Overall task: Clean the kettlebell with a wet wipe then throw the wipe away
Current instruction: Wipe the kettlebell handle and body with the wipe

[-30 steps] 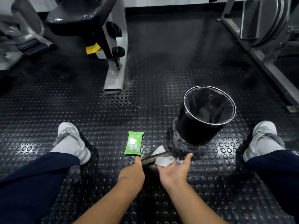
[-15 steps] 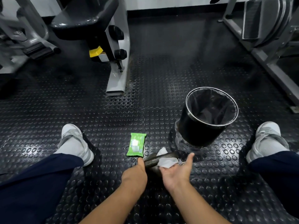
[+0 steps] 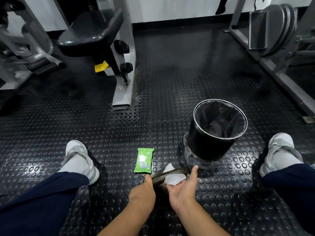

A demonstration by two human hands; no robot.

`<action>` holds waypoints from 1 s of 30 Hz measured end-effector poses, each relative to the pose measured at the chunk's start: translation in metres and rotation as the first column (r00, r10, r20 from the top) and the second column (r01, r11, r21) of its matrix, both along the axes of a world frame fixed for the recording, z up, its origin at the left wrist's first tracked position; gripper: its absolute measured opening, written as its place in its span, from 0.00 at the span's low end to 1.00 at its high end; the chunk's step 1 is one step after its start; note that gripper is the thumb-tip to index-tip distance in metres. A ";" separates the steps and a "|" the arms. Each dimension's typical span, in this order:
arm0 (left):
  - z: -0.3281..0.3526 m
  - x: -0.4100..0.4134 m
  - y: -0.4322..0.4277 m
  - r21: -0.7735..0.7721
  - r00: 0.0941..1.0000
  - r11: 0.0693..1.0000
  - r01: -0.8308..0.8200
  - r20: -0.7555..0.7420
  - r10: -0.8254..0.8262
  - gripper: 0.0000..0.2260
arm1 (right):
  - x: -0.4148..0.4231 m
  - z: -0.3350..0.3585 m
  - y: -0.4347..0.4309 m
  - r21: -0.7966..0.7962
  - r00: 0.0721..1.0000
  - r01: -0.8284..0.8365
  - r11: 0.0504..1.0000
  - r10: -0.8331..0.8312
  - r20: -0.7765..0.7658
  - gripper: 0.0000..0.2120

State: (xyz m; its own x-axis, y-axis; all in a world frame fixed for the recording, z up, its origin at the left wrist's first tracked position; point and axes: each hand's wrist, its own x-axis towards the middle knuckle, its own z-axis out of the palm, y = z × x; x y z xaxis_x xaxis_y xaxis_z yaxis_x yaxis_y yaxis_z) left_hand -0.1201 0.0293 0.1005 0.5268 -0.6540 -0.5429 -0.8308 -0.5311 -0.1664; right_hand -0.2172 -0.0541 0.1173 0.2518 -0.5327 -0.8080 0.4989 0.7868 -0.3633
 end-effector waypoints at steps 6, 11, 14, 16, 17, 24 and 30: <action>0.001 0.000 -0.002 -0.006 0.999 0.999 -0.046 -0.026 0.046 0.26 | 0.014 0.015 0.033 0.034 0.974 -0.218 0.975 0.215 0.077 0.42; 0.000 0.001 0.000 -0.013 0.998 0.998 -0.056 -0.024 0.056 0.30 | -0.004 -0.004 -0.002 0.055 0.999 0.030 0.998 -0.031 0.035 0.46; -0.004 0.001 0.001 0.024 1.000 1.000 -0.004 0.009 0.004 0.35 | -0.005 0.000 -0.004 0.027 0.999 0.010 1.000 -0.009 -0.040 0.45; -0.005 0.001 0.000 0.045 1.000 0.999 0.010 0.007 -0.010 0.36 | 0.005 0.012 0.018 0.025 0.992 -0.123 0.992 0.124 -0.035 0.43; -0.004 0.001 -0.001 0.039 1.000 0.999 -0.010 -0.006 0.010 0.35 | 0.009 0.017 0.028 0.035 0.980 -0.199 0.979 0.199 0.009 0.43; 0.009 -0.001 -0.004 -0.009 0.993 0.994 -0.105 -0.057 0.105 0.32 | 0.000 0.005 0.011 0.049 0.995 -0.088 0.995 0.086 0.042 0.44; 0.009 0.000 -0.005 0.003 0.993 0.995 -0.098 -0.060 0.098 0.33 | 0.010 0.017 0.020 0.014 0.987 -0.159 0.987 0.159 0.002 0.40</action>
